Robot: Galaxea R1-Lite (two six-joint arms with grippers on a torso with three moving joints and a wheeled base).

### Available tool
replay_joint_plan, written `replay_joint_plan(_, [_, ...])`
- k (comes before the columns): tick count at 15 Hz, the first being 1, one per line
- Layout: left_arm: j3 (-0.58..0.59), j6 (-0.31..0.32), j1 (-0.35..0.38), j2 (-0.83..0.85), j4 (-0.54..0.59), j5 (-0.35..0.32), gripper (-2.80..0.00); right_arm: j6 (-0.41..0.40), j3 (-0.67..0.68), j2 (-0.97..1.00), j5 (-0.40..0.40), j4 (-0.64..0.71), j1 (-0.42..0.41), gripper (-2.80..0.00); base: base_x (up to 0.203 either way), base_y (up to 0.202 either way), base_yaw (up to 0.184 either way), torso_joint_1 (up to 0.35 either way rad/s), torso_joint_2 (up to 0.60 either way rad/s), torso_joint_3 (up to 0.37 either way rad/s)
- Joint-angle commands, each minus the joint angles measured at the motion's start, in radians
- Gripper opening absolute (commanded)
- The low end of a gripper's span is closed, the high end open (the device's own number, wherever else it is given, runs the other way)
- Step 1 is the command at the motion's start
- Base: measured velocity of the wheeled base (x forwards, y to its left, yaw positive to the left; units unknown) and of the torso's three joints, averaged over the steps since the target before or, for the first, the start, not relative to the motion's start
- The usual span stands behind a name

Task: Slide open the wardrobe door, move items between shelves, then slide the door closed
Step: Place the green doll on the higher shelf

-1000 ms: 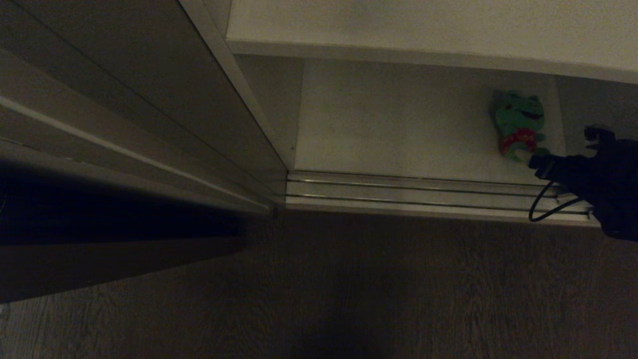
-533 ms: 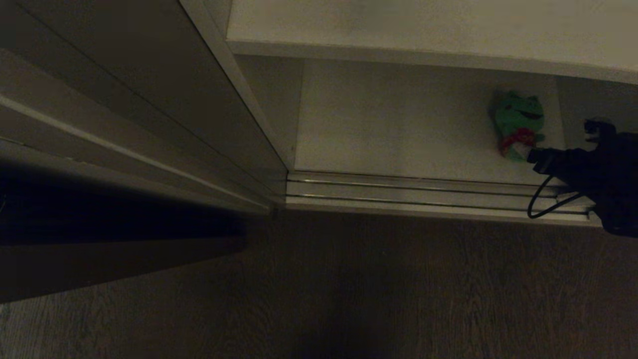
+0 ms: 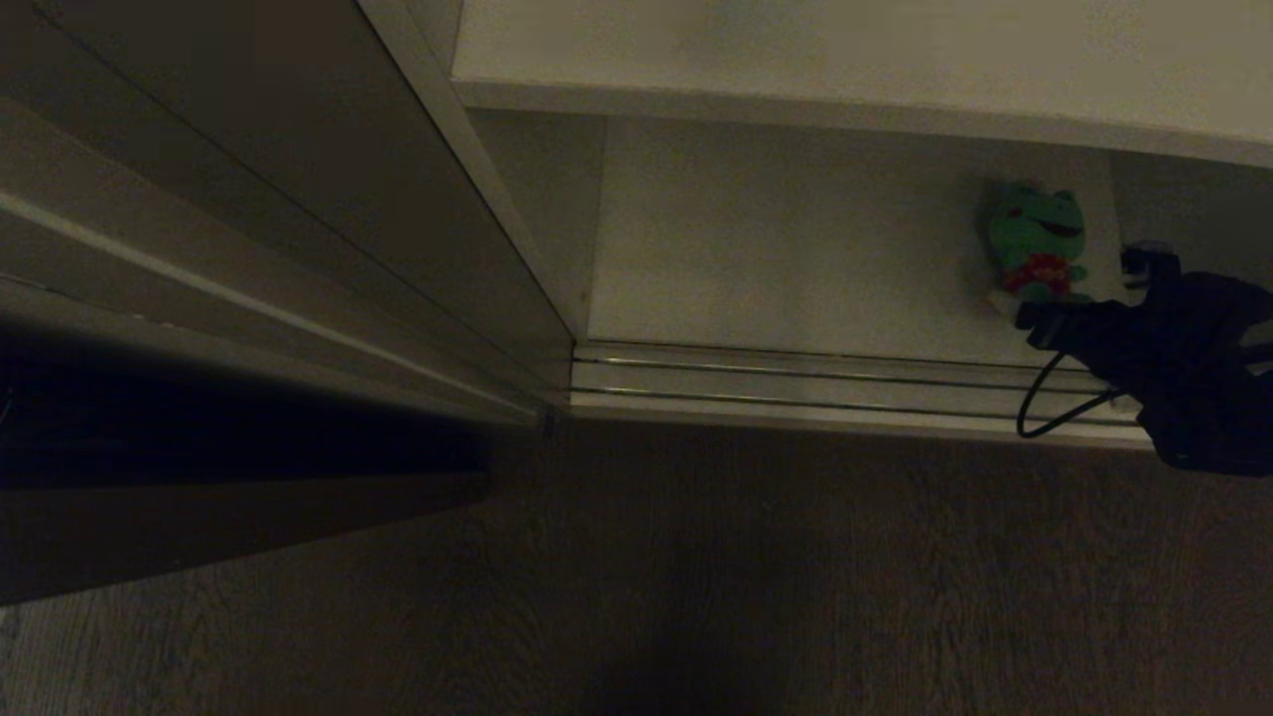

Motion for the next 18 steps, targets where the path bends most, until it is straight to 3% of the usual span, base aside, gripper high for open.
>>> replay_joint_plan(1, [0.000,0.000,0.000,0.001,-0.001,0.000,-2.80,-0.005,-0.023,0.033,0.003,-0.006,0.001,0.00,0.000,0.000,0.000,0.000,0.00,0.000])
replay_joint_plan(5, [0.000,0.000,0.000,0.000,-0.001,0.000,-2.80,-0.007,-0.081,0.066,0.003,-0.005,-0.006,0.00,0.000,0.000,0.000,0.000,0.00,0.000])
replay_joint_plan(6, [0.000,0.000,0.000,0.001,-0.001,0.000,-2.80,-0.006,-0.082,0.068,0.002,-0.006,-0.008,-2.80,0.000,0.000,0.000,0.000,0.00,0.000])
replay_joint_plan(18, [0.000,0.000,0.000,0.001,-0.001,0.000,-2.80,-0.019,-0.094,0.063,0.005,-0.006,-0.025,-2.80,0.000,0.000,0.000,0.000,0.00,0.000])
